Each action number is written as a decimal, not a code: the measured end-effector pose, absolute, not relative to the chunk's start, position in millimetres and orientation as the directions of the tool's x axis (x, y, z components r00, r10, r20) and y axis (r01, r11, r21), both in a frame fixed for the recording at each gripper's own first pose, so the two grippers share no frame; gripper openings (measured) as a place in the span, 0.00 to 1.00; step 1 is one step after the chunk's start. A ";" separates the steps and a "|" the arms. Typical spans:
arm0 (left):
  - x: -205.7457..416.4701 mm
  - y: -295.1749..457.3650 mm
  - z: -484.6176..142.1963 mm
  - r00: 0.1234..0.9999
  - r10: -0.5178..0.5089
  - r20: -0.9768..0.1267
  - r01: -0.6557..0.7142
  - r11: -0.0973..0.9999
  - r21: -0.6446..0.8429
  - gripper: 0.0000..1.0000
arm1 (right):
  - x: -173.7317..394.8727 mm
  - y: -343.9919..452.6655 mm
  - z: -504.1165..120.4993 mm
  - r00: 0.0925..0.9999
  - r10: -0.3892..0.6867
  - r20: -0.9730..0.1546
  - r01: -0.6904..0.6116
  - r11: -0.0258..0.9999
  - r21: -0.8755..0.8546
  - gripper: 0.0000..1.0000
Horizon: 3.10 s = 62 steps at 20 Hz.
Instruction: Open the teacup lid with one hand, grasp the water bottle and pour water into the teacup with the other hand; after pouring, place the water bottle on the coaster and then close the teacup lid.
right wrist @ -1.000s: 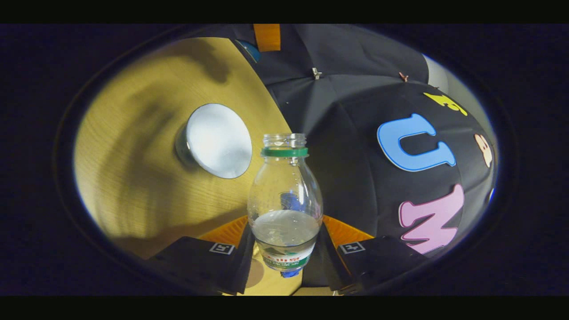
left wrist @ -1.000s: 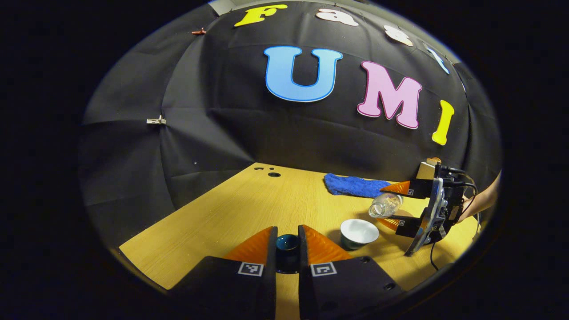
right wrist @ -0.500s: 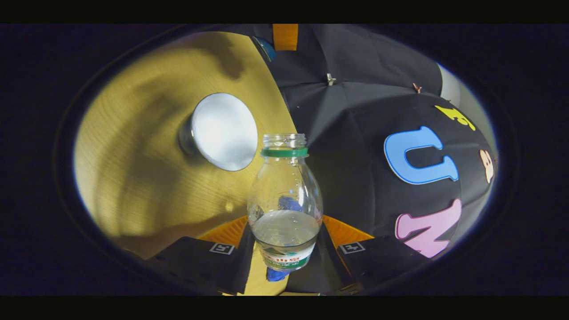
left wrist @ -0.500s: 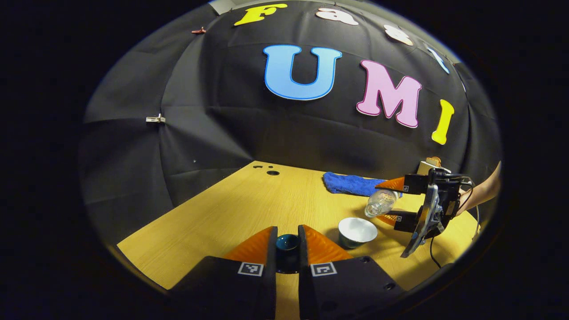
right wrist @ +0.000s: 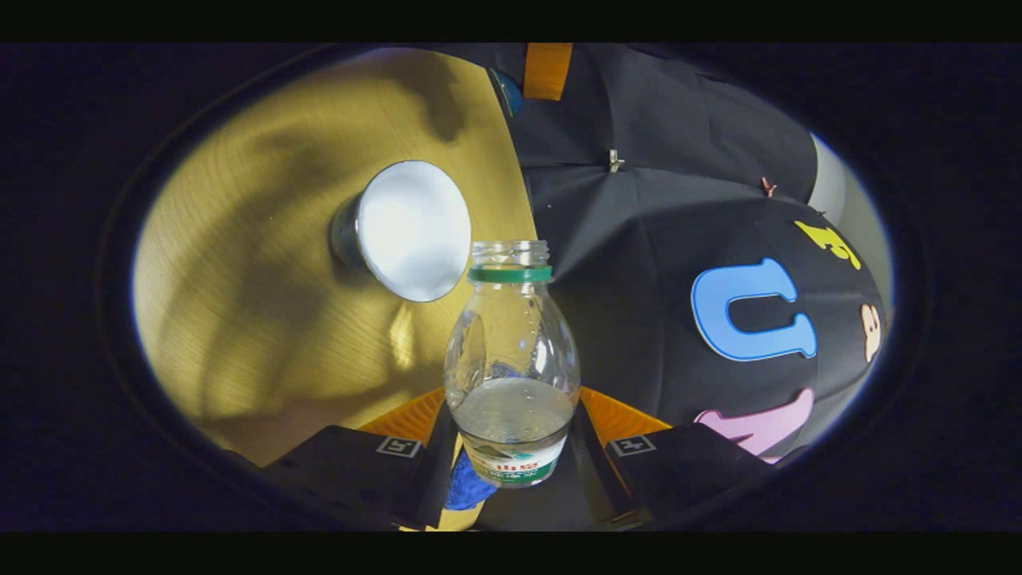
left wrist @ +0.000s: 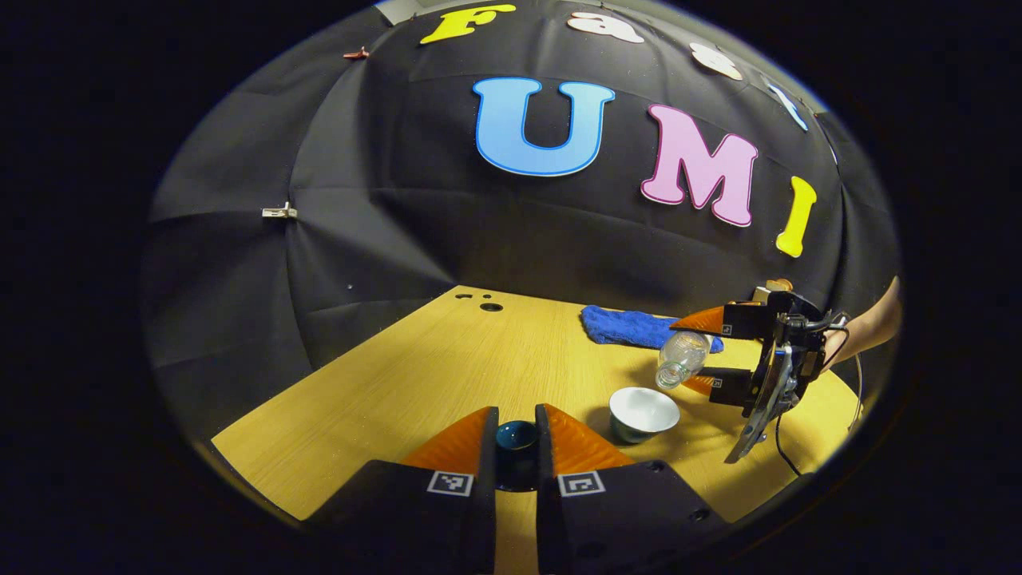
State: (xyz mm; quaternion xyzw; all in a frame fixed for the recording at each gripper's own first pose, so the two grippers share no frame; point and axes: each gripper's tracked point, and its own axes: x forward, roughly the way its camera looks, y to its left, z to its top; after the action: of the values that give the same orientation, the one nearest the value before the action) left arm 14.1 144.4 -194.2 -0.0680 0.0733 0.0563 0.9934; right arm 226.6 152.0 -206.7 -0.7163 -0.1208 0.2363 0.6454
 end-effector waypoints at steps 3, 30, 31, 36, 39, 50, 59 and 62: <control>16.8 146.6 -192.8 0.984 0.097 -0.151 -0.116 0.986 -0.123 0.24 | 226.2 154.9 -204.2 0.849 0.495 -0.186 -0.117 -0.168 -0.979 0.70; 7.0 158.0 -210.9 0.979 0.113 -0.172 -0.140 0.978 -0.154 0.24 | 233.5 163.0 -200.6 0.807 0.554 -0.206 0.000 -0.348 -0.937 0.70; 7.2 157.8 -210.8 0.978 0.111 -0.174 -0.139 0.978 -0.154 0.24 | 234.3 163.2 -199.9 0.807 0.553 -0.207 0.000 -0.350 -0.937 0.70; 8.0 158.4 -210.3 0.979 0.112 -0.171 -0.138 0.979 -0.149 0.24 | 232.3 165.2 -199.4 0.797 0.571 -0.195 0.025 -0.354 -0.935 0.70; 8.8 160.0 -212.0 0.977 0.117 -0.177 -0.146 0.977 -0.155 0.24 | 229.8 165.1 -199.3 0.786 0.592 -0.177 0.063 -0.363 -0.930 0.70; 2.6 156.0 -218.0 0.976 0.115 -0.183 -0.145 0.977 -0.159 0.24 | 237.4 171.3 -193.3 0.788 0.598 -0.145 0.142 -0.406 -0.903 0.70; 0.8 158.0 -219.3 0.976 0.116 -0.184 -0.146 0.976 -0.161 0.24 | 240.1 176.2 -191.9 0.782 0.608 -0.133 0.200 -0.448 -0.871 0.70; -2.2 157.7 -222.0 0.975 0.115 -0.190 -0.147 0.976 -0.160 0.24 | 244.6 182.7 -186.1 0.783 0.608 -0.132 0.200 -0.447 -0.872 0.70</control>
State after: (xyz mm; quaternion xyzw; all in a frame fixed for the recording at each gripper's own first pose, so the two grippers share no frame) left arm -2.2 157.7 -222.0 -0.0868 0.0903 0.0662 0.9899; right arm 244.6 182.7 -186.1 -0.8219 -0.2459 0.2194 0.4646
